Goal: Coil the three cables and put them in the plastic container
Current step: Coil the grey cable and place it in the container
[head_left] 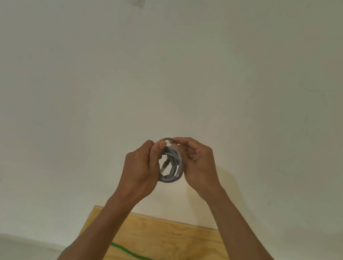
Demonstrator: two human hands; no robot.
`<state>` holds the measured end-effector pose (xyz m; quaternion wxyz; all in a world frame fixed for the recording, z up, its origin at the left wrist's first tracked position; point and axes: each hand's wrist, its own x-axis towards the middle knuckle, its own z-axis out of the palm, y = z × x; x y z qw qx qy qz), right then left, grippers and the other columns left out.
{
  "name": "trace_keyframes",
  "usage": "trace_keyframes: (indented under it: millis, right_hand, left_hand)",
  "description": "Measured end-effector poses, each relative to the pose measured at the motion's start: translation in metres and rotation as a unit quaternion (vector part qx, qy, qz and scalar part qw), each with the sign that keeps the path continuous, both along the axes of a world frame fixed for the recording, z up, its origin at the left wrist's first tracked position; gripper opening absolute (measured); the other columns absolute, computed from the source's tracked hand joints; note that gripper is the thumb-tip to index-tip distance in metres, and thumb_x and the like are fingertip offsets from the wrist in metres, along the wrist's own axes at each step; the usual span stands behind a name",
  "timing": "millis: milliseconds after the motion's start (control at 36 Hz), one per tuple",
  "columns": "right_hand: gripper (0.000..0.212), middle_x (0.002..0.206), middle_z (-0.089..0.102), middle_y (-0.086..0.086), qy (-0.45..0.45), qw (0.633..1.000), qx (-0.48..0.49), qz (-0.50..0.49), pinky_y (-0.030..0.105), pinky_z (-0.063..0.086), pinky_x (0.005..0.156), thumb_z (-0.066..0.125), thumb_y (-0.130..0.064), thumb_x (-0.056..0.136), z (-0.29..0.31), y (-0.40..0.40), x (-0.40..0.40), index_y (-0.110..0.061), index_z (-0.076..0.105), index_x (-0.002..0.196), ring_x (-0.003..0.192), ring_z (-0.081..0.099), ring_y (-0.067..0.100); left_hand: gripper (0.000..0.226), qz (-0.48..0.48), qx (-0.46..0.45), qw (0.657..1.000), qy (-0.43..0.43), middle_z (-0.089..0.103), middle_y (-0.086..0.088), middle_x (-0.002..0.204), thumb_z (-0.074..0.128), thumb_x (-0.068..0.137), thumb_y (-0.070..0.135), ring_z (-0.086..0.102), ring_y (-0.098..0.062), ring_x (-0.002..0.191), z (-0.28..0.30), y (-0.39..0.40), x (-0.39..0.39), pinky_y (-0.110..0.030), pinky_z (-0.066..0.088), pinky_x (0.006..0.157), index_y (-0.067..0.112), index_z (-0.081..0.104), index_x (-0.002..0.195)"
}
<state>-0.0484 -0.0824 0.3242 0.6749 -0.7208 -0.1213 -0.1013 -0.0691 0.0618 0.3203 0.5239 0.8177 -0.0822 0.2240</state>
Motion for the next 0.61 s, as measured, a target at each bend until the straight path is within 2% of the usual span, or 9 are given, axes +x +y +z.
trace_keyframes:
  millis: [83, 139, 194, 250, 361, 417, 500, 556, 611]
  right_hand:
    - [0.010, 0.092, 0.078, 0.006, 0.032, 0.998, 0.044, -0.022, 0.032, 0.061, 0.080, 0.070, -0.013, 0.092, 0.002, 0.003, -0.004, -0.012, 0.075, 0.101, 0.083, 0.075, 0.021]
    - [0.012, 0.089, 0.078, 0.011, 0.059, 0.995, 0.083, -0.016, 0.027, 0.059, 0.071, 0.070, -0.012, 0.092, 0.003, 0.003, -0.006, -0.007, 0.074, 0.102, 0.077, 0.075, 0.021]
    - [0.012, 0.088, 0.077, 0.015, 0.075, 0.991, 0.106, -0.024, 0.028, 0.059, 0.069, 0.070, -0.010, 0.091, 0.003, 0.004, -0.007, -0.006, 0.074, 0.101, 0.075, 0.074, 0.023]
    - [0.013, 0.086, 0.077, 0.015, 0.094, 0.988, 0.121, -0.017, 0.032, 0.060, 0.071, 0.071, -0.010, 0.090, 0.003, 0.005, -0.008, -0.004, 0.074, 0.102, 0.074, 0.073, 0.025]
    - [0.016, 0.080, 0.074, 0.013, 0.179, 0.968, 0.159, 0.069, 0.030, 0.057, 0.063, 0.067, -0.008, 0.092, 0.006, 0.004, -0.012, -0.001, 0.070, 0.105, 0.064, 0.069, 0.023]
    - [0.015, 0.082, 0.074, 0.013, 0.193, 0.967, 0.130, 0.100, 0.030, 0.057, 0.067, 0.063, -0.010, 0.095, 0.008, 0.001, -0.014, -0.003, 0.070, 0.106, 0.071, 0.071, 0.024]
    - [0.017, 0.089, 0.073, 0.011, 0.208, 0.961, 0.116, 0.140, 0.033, 0.055, 0.076, 0.057, -0.012, 0.098, 0.007, 0.000, -0.017, -0.008, 0.072, 0.106, 0.081, 0.070, 0.022]
    - [0.022, 0.090, 0.070, 0.008, 0.229, 0.947, 0.155, 0.161, 0.037, 0.054, 0.078, 0.052, -0.010, 0.099, 0.005, 0.003, -0.019, -0.011, 0.074, 0.106, 0.076, 0.065, 0.017]
    - [0.026, 0.090, 0.069, 0.006, 0.250, 0.928, 0.218, 0.172, 0.039, 0.052, 0.079, 0.050, -0.011, 0.097, 0.005, 0.005, -0.022, -0.012, 0.073, 0.108, 0.074, 0.061, 0.016]
  left_hand:
    - [0.047, 0.011, 0.016, 1.000, 0.002, 0.055, -0.004, 0.054, 0.036, 0.104, 0.042, 0.055, -0.021, 0.054, -0.002, 0.001, 0.001, -0.031, 0.045, 0.049, 0.008, 0.057, 0.079]
    - [0.047, 0.008, 0.027, 1.000, 0.002, 0.055, -0.005, 0.055, 0.036, 0.103, 0.042, 0.055, -0.021, 0.055, -0.003, 0.004, 0.002, -0.031, 0.044, 0.049, 0.007, 0.057, 0.080]
    - [0.049, -0.003, 0.035, 0.999, 0.008, 0.056, -0.007, 0.056, 0.036, 0.103, 0.043, 0.053, -0.022, 0.055, -0.004, 0.004, 0.001, -0.028, 0.041, 0.047, 0.005, 0.057, 0.080]
    - [0.053, -0.015, 0.040, 0.999, 0.009, 0.053, -0.003, 0.056, 0.033, 0.100, 0.048, 0.050, -0.015, 0.051, -0.006, 0.002, -0.001, -0.021, 0.037, 0.044, 0.005, 0.055, 0.079]
    - [0.049, -0.022, 0.027, 0.999, 0.023, 0.057, 0.004, 0.062, 0.032, 0.098, 0.052, 0.052, -0.005, 0.055, -0.006, 0.000, -0.003, -0.014, 0.039, 0.050, 0.015, 0.057, 0.078]
    - [0.044, -0.023, 0.003, 0.999, 0.032, 0.057, 0.004, 0.062, 0.034, 0.096, 0.052, 0.051, -0.003, 0.052, -0.004, 0.001, -0.004, -0.014, 0.039, 0.049, 0.016, 0.054, 0.081]
    - [0.029, -0.025, -0.008, 0.999, 0.039, 0.055, 0.001, 0.055, 0.038, 0.101, 0.043, 0.048, -0.004, 0.041, -0.001, 0.002, -0.006, -0.014, 0.036, 0.042, 0.017, 0.049, 0.109]
    - [0.018, -0.038, -0.004, 0.999, 0.026, 0.058, 0.003, 0.058, 0.040, 0.105, 0.027, 0.052, -0.002, 0.042, 0.001, 0.000, -0.008, -0.011, 0.037, 0.042, 0.022, 0.047, 0.120]
    - [0.020, -0.044, 0.010, 0.999, -0.015, 0.066, 0.009, 0.072, 0.040, 0.105, 0.019, 0.062, 0.001, 0.056, 0.002, 0.001, -0.008, -0.010, 0.044, 0.050, 0.027, 0.054, 0.118]
